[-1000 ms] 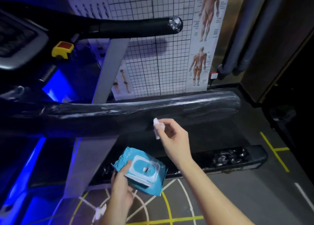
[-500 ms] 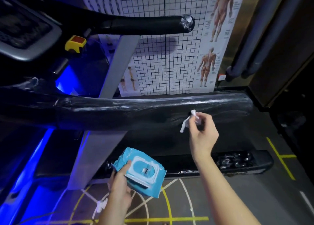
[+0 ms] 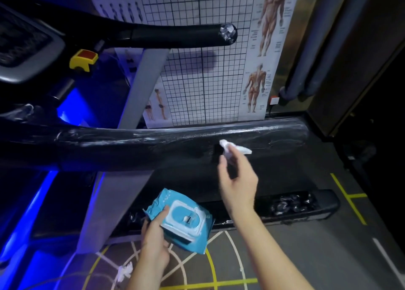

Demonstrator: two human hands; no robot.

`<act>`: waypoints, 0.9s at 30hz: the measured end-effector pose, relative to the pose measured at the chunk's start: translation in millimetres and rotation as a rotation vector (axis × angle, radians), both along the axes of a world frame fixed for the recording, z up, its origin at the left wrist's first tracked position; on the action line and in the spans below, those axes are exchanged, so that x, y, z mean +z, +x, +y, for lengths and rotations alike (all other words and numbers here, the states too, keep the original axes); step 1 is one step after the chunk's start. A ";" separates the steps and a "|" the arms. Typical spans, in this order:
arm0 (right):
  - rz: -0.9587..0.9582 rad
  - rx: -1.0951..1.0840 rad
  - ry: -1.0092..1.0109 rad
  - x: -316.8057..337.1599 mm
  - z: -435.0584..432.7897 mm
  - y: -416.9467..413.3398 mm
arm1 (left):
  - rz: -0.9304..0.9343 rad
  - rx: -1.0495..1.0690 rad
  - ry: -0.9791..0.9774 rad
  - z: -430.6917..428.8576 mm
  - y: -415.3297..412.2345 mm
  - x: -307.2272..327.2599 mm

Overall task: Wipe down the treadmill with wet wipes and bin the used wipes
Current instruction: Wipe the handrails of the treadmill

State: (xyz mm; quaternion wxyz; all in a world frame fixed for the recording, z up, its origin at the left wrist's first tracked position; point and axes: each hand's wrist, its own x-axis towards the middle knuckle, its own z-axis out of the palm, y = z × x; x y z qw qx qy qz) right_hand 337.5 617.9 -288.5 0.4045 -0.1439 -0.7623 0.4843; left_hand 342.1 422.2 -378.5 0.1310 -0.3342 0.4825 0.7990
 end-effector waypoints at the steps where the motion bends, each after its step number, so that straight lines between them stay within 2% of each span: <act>1: -0.034 0.056 -0.016 -3.1 -6.9 1.9 | 0.000 -0.002 0.000 -1.6 0.9 0.4; 3: -0.075 0.092 -0.066 -5.8 -7.6 3.4 | 0.009 -0.012 -0.007 -5.1 2.9 2.0; 6: -0.060 0.033 -0.096 0.5 10.4 -3.6 | 0.018 -0.027 -0.024 -9.7 6.3 4.4; 8: -0.055 -0.016 -0.018 3.0 21.1 -7.2 | 0.013 -0.019 -0.030 -13.0 8.0 5.0; 11: -0.148 -0.154 0.168 -1.1 27.7 -6.2 | -0.004 0.006 -0.025 -18.7 8.9 5.1; 14: -0.131 -0.107 0.272 -8.2 34.7 -6.0 | -0.007 0.027 -0.026 -20.6 7.1 6.1; 18: -0.063 0.002 0.193 -8.2 30.9 -8.6 | -0.015 0.030 -0.007 -19.8 5.0 3.8; 20: -0.054 0.032 0.080 -5.3 8.4 -10.2 | -0.018 0.035 -0.004 -18.3 5.1 1.6; 21: -0.049 0.054 0.085 -5.2 -6.3 -10.5 | -0.012 0.040 -0.004 -17.1 5.1 0.5; 24: -0.031 0.084 0.305 -8.1 -39.9 -16.1 | 0.004 0.057 0.001 -13.8 2.4 1.1; 27: -0.081 -0.026 0.504 -11.3 -28.4 -33.1 | 0.019 0.044 0.008 -14.6 -2.5 1.0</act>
